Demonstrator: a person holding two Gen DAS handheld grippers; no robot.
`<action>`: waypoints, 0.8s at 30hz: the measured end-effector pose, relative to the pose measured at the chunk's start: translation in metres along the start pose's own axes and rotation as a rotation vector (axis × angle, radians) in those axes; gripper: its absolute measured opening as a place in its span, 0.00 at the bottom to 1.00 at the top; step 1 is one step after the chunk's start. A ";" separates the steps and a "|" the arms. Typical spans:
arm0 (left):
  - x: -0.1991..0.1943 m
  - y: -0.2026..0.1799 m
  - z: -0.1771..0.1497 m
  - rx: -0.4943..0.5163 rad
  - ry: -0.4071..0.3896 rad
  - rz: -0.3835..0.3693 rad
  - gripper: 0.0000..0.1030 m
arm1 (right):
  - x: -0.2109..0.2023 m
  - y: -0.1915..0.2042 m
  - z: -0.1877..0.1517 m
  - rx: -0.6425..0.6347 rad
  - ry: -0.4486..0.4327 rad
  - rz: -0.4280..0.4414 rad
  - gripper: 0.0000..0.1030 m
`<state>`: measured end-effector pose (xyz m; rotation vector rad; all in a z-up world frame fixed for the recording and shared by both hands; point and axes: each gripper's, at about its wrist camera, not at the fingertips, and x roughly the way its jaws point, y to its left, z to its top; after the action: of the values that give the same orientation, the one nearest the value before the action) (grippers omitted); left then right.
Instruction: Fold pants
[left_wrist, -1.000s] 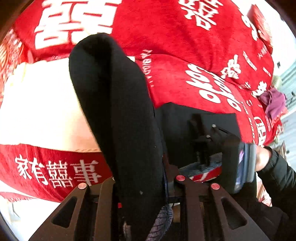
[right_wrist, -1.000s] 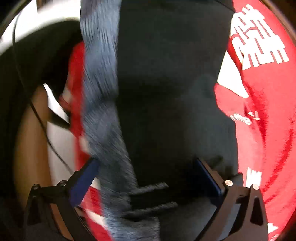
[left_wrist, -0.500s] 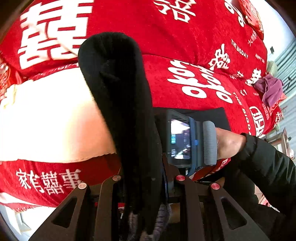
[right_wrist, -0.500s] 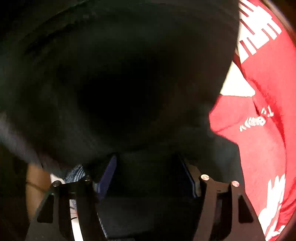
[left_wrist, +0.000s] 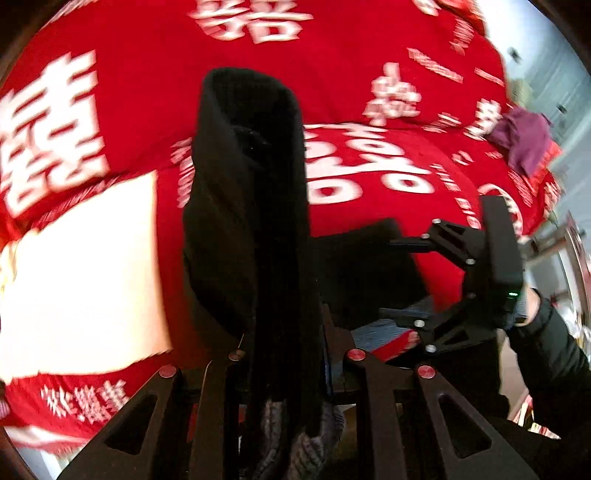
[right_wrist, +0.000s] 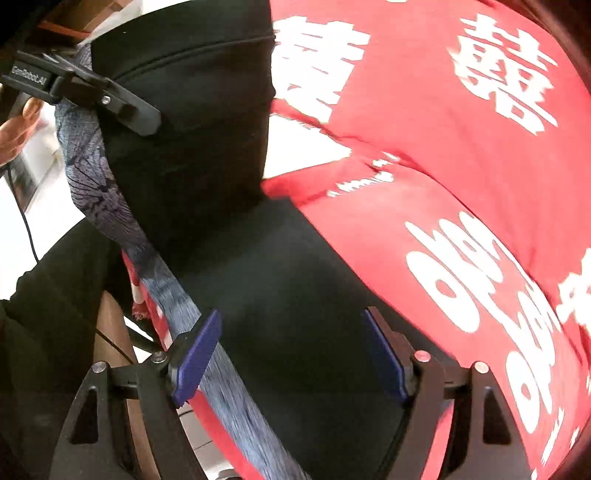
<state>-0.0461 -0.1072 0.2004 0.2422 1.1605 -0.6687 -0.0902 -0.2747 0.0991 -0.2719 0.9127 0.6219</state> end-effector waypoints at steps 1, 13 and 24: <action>0.000 -0.016 0.006 0.026 -0.003 -0.010 0.20 | -0.007 -0.008 -0.009 0.019 -0.009 -0.014 0.78; 0.185 -0.101 0.017 0.055 0.262 0.086 0.24 | -0.037 -0.088 -0.103 0.300 0.007 -0.103 0.78; 0.122 -0.133 0.011 0.090 0.131 -0.082 0.75 | -0.058 -0.112 -0.120 0.523 -0.112 0.008 0.81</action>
<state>-0.0890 -0.2612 0.1158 0.3194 1.2721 -0.7882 -0.1267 -0.4421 0.0704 0.2336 0.9349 0.3821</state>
